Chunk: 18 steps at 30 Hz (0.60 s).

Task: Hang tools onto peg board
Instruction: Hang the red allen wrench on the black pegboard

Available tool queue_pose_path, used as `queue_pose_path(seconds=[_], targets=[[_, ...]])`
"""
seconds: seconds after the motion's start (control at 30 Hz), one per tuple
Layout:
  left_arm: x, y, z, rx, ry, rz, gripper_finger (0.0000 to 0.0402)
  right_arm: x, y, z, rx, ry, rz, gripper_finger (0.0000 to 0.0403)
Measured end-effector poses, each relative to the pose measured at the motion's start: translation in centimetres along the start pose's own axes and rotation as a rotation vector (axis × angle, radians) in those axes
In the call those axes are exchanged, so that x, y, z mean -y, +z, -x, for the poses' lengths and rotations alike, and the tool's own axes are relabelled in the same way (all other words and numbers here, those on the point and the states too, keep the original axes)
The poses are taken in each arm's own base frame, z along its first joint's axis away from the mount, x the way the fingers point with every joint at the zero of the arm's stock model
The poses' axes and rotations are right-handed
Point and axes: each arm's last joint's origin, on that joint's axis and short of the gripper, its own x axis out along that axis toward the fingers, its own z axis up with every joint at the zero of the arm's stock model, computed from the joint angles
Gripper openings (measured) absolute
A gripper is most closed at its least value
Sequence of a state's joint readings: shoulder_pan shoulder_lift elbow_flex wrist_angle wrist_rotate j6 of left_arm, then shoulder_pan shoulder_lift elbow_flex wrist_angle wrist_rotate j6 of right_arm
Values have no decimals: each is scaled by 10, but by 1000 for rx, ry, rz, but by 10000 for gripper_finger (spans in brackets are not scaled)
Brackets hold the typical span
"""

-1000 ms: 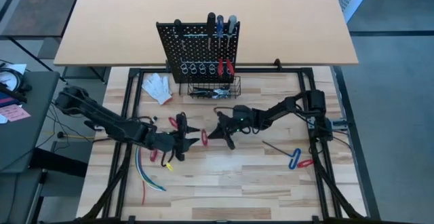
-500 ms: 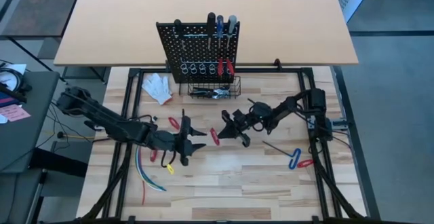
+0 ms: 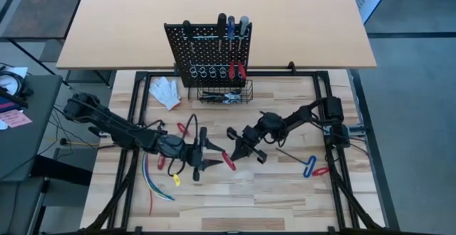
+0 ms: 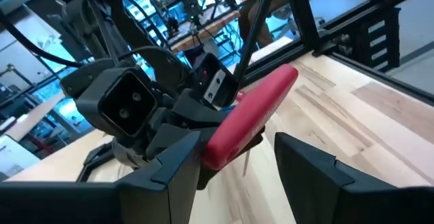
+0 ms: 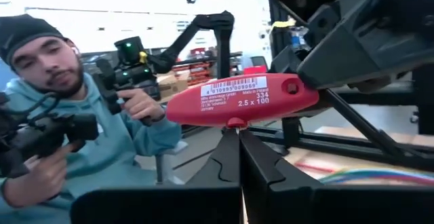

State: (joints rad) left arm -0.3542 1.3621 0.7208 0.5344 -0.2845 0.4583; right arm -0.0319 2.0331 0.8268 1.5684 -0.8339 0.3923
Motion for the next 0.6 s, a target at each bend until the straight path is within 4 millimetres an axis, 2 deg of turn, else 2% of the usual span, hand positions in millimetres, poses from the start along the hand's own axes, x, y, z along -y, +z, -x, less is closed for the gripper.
queue_pose_path(seconds=[0.37, 0.6], targets=[[-7, 3, -1, 42, 31, 115, 183, 3, 5, -4, 11, 6, 12, 0], [-8, 2, -2, 79, -51, 137, 183, 3, 5, -4, 8, 5, 7, 0]])
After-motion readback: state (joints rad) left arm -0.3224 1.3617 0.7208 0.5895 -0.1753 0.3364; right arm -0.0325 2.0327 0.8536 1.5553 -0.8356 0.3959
